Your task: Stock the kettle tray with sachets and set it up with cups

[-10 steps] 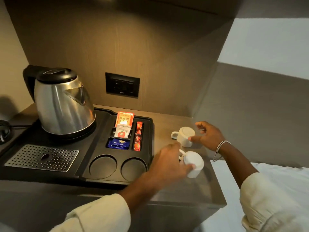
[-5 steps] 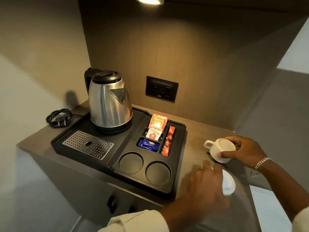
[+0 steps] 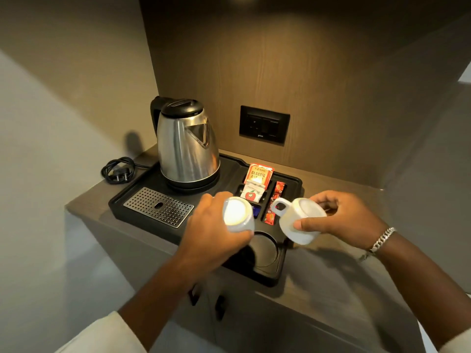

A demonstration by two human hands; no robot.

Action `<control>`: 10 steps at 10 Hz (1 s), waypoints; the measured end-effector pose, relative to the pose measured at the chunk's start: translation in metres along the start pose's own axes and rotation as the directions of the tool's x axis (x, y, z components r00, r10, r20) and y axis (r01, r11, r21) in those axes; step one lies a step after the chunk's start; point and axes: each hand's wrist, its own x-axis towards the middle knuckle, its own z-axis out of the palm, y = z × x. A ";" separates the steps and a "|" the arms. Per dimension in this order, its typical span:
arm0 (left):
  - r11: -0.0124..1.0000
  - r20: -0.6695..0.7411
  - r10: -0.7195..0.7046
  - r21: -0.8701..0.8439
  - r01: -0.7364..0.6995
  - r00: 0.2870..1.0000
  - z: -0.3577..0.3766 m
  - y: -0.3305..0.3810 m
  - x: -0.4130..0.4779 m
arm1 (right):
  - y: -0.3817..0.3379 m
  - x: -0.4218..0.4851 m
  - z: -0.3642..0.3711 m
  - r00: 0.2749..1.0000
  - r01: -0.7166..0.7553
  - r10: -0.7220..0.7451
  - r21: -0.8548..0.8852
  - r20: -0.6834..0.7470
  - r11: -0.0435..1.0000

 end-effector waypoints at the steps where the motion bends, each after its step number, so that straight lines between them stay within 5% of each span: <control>1: 0.991 0.041 -0.089 0.102 0.084 0.995 -0.009 -0.025 0.009 | -0.016 -0.002 0.031 0.999 0.003 0.001 -0.081 0.047 0.997; 7: 0.991 0.313 -0.110 0.108 0.080 0.943 -0.005 -0.050 0.012 | -0.015 -0.002 0.117 0.976 -0.171 0.111 -0.353 -0.186 0.920; 10: 0.997 0.182 0.059 -0.060 -0.049 0.981 -0.063 -0.074 -0.001 | -0.034 -0.030 0.128 0.949 -0.231 0.119 -0.384 -0.293 0.894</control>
